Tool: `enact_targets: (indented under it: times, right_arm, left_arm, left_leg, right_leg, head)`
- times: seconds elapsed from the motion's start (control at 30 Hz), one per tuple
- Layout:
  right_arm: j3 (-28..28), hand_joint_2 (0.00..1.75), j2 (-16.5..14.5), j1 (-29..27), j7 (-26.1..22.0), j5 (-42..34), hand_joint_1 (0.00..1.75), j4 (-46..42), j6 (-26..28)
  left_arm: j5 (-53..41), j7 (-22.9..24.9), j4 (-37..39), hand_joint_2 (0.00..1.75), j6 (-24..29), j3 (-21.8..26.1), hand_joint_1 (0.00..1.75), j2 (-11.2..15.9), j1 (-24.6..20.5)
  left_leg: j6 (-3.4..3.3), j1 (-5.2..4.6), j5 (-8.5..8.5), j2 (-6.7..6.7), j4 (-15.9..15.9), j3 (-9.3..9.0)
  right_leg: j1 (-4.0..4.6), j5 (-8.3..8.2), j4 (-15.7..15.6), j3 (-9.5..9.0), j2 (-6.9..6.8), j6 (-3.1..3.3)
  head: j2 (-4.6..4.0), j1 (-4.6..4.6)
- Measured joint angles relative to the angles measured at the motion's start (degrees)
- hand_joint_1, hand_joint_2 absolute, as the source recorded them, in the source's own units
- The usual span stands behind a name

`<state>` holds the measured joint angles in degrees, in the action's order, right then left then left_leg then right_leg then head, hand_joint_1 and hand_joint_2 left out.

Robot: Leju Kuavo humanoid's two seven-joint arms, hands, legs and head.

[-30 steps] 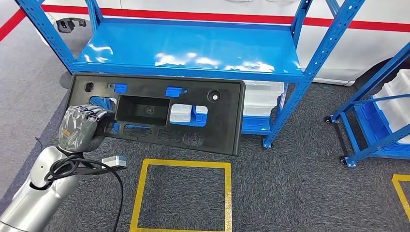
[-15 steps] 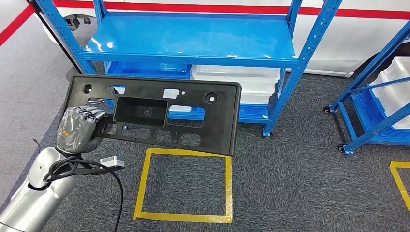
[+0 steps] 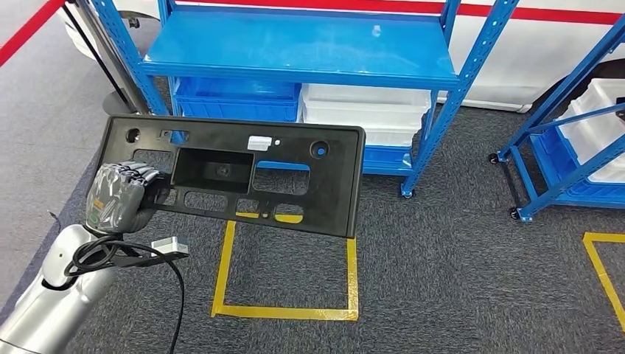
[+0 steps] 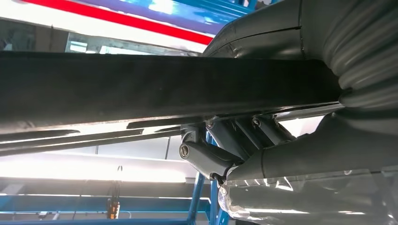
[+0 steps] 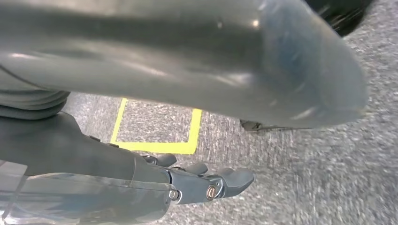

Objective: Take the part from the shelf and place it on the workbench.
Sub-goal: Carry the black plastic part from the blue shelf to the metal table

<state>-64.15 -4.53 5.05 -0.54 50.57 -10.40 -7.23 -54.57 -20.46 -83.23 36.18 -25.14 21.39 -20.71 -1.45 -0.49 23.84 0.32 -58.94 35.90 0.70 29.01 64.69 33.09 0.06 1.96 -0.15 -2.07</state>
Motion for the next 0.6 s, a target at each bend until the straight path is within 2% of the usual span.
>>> enact_targets:
  times: [0.03,0.07,0.13,0.17,0.2,0.23,0.3,0.33,0.37,0.4,0.43,0.47,0.5,0.53,0.57,0.6]
  right_arm:
    - [0.00,0.00,0.03,0.03,-0.02,-0.01,0.00,-0.01,-0.01]
    - [0.00,0.00,0.06,0.06,-0.03,-0.04,0.00,-0.01,-0.01]
    - [-0.02,0.00,0.02,0.05,-0.05,-0.13,0.00,0.01,-0.01]
    - [-0.03,0.00,-0.02,0.08,-0.05,-0.20,0.00,0.02,0.00]
    - [-0.05,0.00,-0.06,0.12,-0.06,-0.25,0.00,0.03,-0.01]
    - [-0.07,0.00,-0.09,0.15,-0.08,-0.30,0.00,0.05,-0.02]
    - [-0.10,0.00,-0.09,0.19,-0.14,-0.34,0.00,0.05,-0.05]
    - [-0.12,0.00,-0.10,0.18,-0.18,-0.36,0.00,0.06,-0.06]
    - [-0.14,0.00,-0.10,0.17,-0.22,-0.36,0.00,0.06,-0.06]
    - [-0.16,0.00,-0.12,0.17,-0.27,-0.37,0.00,0.06,-0.07]
    - [-0.19,0.00,-0.15,0.18,-0.32,-0.37,0.00,0.06,-0.07]
    - [-0.21,0.00,-0.17,0.19,-0.35,-0.37,0.00,0.05,-0.07]
    - [-0.22,0.00,-0.18,0.21,-0.39,-0.37,0.00,0.04,-0.06]
    - [-0.24,0.00,-0.18,0.19,-0.41,-0.37,0.00,0.03,-0.06]
    - [-0.26,0.00,-0.17,0.16,-0.45,-0.37,0.00,0.02,-0.06]
    - [-0.27,0.00,-0.16,0.11,-0.48,-0.37,0.00,0.02,-0.06]
  left_arm:
    - [0.01,0.00,0.00,1.75,0.01,0.01,1.75,0.02,-0.05]
    - [0.01,0.00,0.01,1.75,0.03,0.01,1.75,0.04,-0.10]
    - [0.02,0.00,0.02,1.75,0.05,0.02,1.75,0.09,-0.10]
    - [0.02,0.00,0.03,1.75,0.07,0.03,1.75,0.12,-0.07]
    - [0.03,0.00,0.05,1.75,0.07,0.05,1.75,0.22,-0.07]
    - [0.04,0.01,0.07,1.75,0.08,0.09,1.75,0.36,-0.09]
    - [0.08,0.03,0.09,1.75,0.08,0.14,1.75,0.55,-0.08]
    - [0.12,0.04,0.10,1.75,0.08,0.16,1.75,0.58,0.03]
    - [0.16,0.04,0.10,1.75,0.07,0.16,1.75,0.61,0.16]
    - [0.21,0.04,0.10,1.75,0.06,0.16,1.75,0.65,0.28]
    - [0.27,0.04,0.10,1.75,0.04,0.16,1.75,0.72,0.34]
    - [0.32,0.05,0.09,1.75,0.03,0.19,1.75,0.78,0.36]
    - [0.36,0.05,0.07,1.75,0.02,0.22,1.75,0.83,0.33]
    - [0.38,0.06,0.03,1.75,0.01,0.31,1.75,0.86,0.32]
    - [0.39,0.07,-0.02,1.75,0.00,0.40,1.75,0.88,0.34]
    - [0.40,0.08,-0.06,1.75,-0.02,0.48,1.75,0.89,0.36]
  left_leg:
    - [0.14,0.00,-0.45,0.03,0.03,0.27]
    - [0.38,0.13,-0.93,0.09,0.15,0.50]
    - [0.96,0.37,-1.92,0.10,0.67,0.89]
    - [1.24,0.41,-1.70,0.02,0.76,1.17]
    - [1.50,0.41,-0.46,-0.08,0.06,1.60]
    - [1.79,0.45,1.78,-0.18,-1.79,2.22]
    - [2.49,0.91,7.24,-0.21,-8.43,3.63]
    - [2.87,1.17,8.73,-0.20,-11.92,4.07]
    - [3.29,1.43,8.79,-0.20,-14.30,3.96]
    - [3.73,1.70,7.62,-0.19,-15.10,3.17]
    - [4.21,2.01,5.82,-0.19,-13.93,1.50]
    - [4.71,2.36,4.61,-0.19,-11.10,-0.87]
    - [5.06,2.44,4.57,-0.22,-7.34,-3.60]
    - [4.89,2.43,5.28,-0.27,-3.97,-5.84]
    - [4.50,2.31,6.28,-0.35,-1.59,-7.12]
    - [3.85,2.04,6.80,-0.42,-0.47,-7.57]
  right_leg:
    - [0.34,0.15,-3.63,-2.23,0.06,0.65]
    - [0.62,0.51,-5.88,-3.36,0.11,1.00]
    - [0.71,-0.29,-7.55,-3.64,0.10,0.99]
    - [0.55,-1.16,-8.13,-3.41,0.03,1.02]
    - [0.30,-2.02,-8.74,-3.12,-0.07,1.16]
    - [0.00,-2.79,-9.26,-2.67,-0.19,1.21]
    - [-0.21,-3.82,-9.12,-1.21,-0.36,1.11]
    - [-0.34,-4.24,-8.80,-0.38,-0.43,0.90]
    - [-0.54,-4.64,-8.35,0.55,-0.50,0.67]
    - [-0.81,-5.01,-7.77,1.58,-0.55,0.38]
    - [-1.11,-5.32,-7.05,2.68,-0.58,0.02]
    - [-1.38,-5.59,-6.22,3.77,-0.60,-0.36]
    - [-1.52,-5.84,-5.39,4.75,-0.58,-0.76]
    - [-1.56,-6.14,-4.78,5.48,-0.54,-1.18]
    - [-1.52,-6.56,-4.49,5.91,-0.51,-1.60]
    - [-1.45,-7.15,-4.53,6.18,-0.45,-2.03]
  head:
    - [0.00,0.00]
    - [0.00,0.00]
    - [0.00,0.01]
    - [0.00,-0.01]
    - [0.00,-0.01]
    - [0.00,-0.02]
    - [0.00,-0.02]
    - [0.00,-0.02]
    - [0.00,-0.01]
    - [0.00,-0.02]
    - [0.00,-0.02]
    - [0.00,-0.02]
    - [0.00,-0.03]
    - [0.00,-0.02]
    - [0.00,-0.02]
    - [0.00,-0.01]
